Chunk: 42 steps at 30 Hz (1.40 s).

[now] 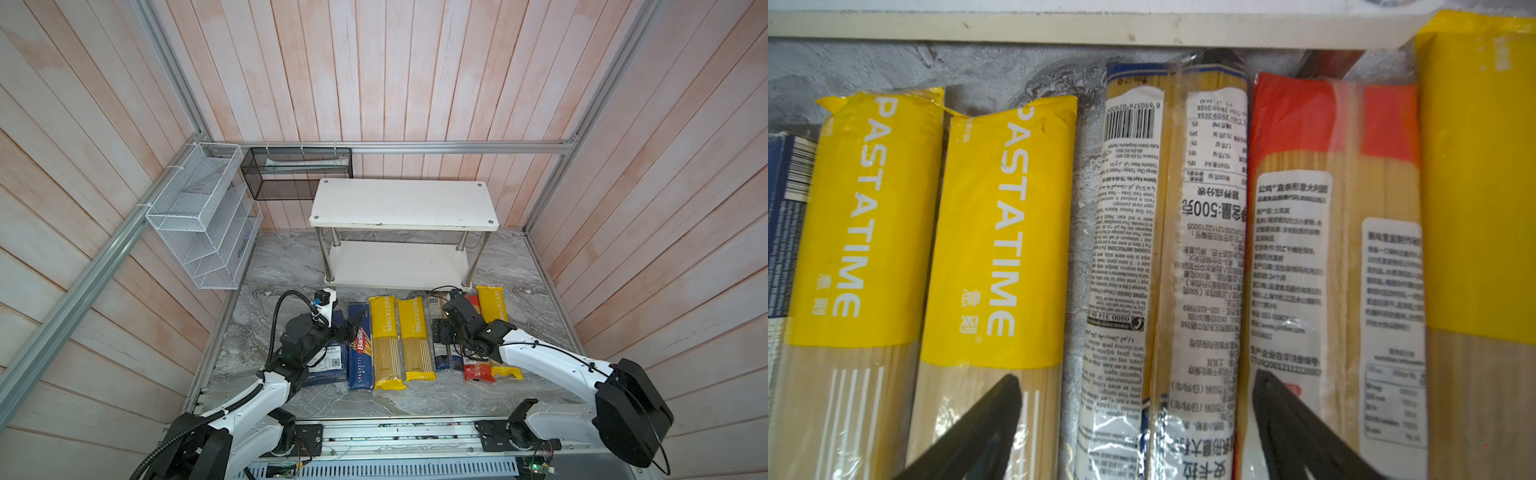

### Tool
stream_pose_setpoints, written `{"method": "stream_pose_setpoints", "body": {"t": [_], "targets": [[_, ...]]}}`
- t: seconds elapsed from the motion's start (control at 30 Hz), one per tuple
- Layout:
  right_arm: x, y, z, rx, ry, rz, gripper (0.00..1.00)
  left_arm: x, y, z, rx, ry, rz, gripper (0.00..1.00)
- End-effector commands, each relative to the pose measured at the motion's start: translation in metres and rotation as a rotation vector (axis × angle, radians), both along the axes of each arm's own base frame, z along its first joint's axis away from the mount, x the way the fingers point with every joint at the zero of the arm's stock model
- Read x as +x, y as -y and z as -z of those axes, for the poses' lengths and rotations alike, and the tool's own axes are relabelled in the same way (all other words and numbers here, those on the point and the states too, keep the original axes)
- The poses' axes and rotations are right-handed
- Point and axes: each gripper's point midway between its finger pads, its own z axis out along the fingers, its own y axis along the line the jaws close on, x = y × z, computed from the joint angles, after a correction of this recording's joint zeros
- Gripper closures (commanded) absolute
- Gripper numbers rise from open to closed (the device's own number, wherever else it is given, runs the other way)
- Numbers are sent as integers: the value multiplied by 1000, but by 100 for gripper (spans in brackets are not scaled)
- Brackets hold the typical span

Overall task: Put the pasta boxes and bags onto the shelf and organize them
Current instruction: 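Move the right gripper over the clear white-labelled spaghetti bag while the left arm shifts slightly, then lower the right gripper and close it on the clear white-labelled spaghetti bag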

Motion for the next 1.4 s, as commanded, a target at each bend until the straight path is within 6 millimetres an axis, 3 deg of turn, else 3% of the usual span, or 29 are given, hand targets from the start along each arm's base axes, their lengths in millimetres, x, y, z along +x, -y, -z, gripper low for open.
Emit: {"method": "stream_pose_setpoints", "body": {"t": [0.0, 0.17, 0.5, 0.6, 0.83, 1.0, 1.37], "targets": [[4, -1, 5, -41, -16, 38, 12, -2, 1, 1, -13, -8, 5, 0], [2, 9, 16, -110, -65, 95, 12, -4, 4, -2, -37, 5, 24, 0], [7, 4, 17, -111, -32, 53, 12, 0, 7, 1, -6, -7, 31, 0], [4, 2, 17, -96, -46, 51, 13, 2, 3, 11, 24, -26, 8, 0], [-2, 15, 19, -74, -18, 107, 13, 6, 7, 13, 21, -35, 15, 0], [3, 10, 17, -73, -14, 102, 13, 5, 10, 12, 16, -42, 34, 0], [12, 1, 34, -102, -33, 86, 16, 1, 6, 6, 7, -18, 22, 0]]}}
